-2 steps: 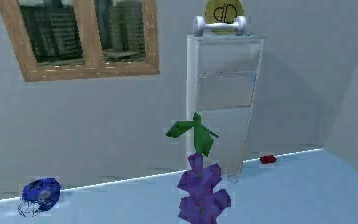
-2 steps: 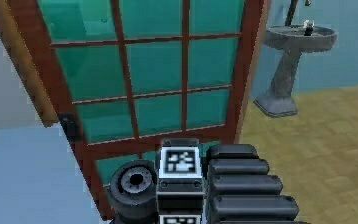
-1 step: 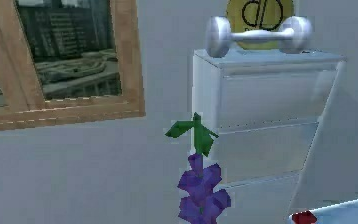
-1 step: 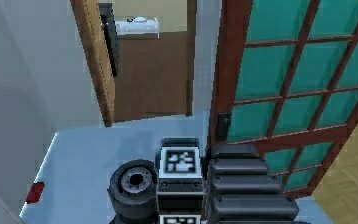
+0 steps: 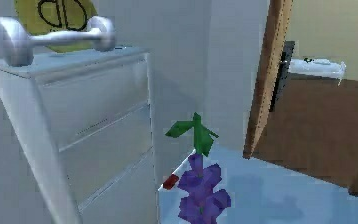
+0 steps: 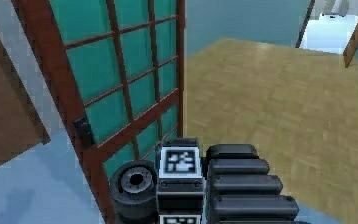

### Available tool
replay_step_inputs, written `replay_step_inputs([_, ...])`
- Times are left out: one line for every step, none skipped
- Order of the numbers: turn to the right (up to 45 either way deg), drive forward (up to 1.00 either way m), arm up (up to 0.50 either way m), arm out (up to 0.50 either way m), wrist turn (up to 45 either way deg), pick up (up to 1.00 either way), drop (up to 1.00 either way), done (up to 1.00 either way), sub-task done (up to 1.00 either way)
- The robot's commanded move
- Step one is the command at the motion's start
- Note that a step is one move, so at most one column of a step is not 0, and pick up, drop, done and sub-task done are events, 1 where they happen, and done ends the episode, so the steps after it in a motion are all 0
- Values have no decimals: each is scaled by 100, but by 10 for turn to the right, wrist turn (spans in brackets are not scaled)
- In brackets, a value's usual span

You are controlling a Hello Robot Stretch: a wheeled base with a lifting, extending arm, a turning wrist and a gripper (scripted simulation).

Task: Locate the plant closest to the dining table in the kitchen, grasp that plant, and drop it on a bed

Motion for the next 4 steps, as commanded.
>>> replay_step_inputs([210,0,0,0,0,0,0,0,0])
replay_step_inputs([0,90,0,0,0,0,0,0,0])
replay_step_inputs([330,0,0,0,0,0,0,0,0])
replay_step_inputs([0,80,0,0,0,0,0,0,0])
